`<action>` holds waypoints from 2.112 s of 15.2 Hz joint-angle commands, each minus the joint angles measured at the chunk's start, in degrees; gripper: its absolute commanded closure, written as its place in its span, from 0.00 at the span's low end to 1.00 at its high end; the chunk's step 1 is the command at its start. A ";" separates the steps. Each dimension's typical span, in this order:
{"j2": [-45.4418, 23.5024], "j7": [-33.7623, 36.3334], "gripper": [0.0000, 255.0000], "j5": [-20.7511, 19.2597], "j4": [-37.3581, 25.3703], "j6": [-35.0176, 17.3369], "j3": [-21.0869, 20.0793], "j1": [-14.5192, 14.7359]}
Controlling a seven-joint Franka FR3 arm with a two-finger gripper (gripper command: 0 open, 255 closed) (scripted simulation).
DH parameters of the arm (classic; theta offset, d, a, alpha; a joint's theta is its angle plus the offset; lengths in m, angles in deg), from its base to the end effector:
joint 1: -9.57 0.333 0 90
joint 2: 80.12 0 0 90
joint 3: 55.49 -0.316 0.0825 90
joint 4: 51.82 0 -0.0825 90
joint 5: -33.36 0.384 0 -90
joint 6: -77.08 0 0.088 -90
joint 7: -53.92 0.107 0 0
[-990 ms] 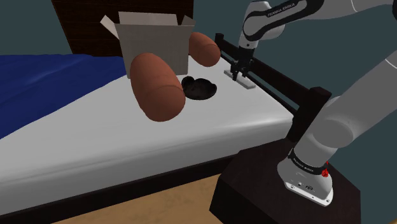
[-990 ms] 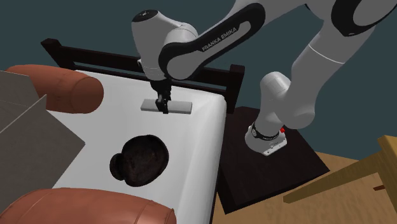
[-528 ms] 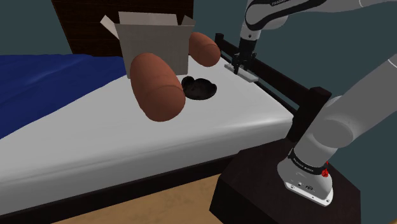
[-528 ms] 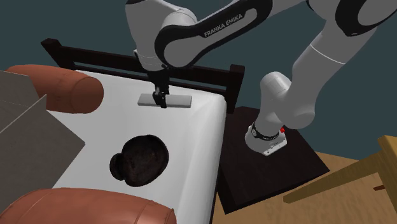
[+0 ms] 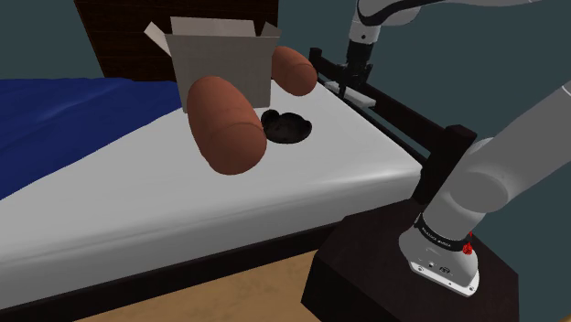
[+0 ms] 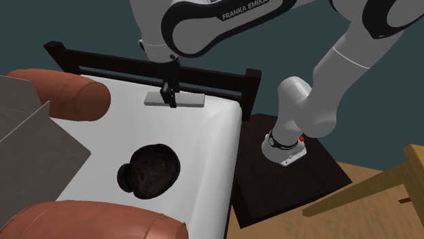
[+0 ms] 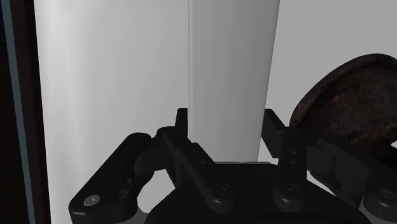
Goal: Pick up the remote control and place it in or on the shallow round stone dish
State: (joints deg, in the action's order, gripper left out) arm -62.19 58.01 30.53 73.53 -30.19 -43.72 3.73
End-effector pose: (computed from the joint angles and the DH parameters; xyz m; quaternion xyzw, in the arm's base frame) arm 0.4365 -0.1496 0.5122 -0.9843 0.1760 0.0032 0.0083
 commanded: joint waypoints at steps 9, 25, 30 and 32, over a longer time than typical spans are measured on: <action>-8.34 10.46 1.00 2.99 -9.12 0.90 -6.79 5.07; -17.87 17.79 1.00 3.92 -13.30 -4.54 -10.99 8.64; -18.89 17.71 1.00 3.97 -10.35 -8.50 -10.99 8.64; -18.89 17.71 1.00 3.97 -10.35 -8.50 -10.99 8.64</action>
State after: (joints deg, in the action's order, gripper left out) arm -81.04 75.72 34.49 63.00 -38.43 -54.71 12.37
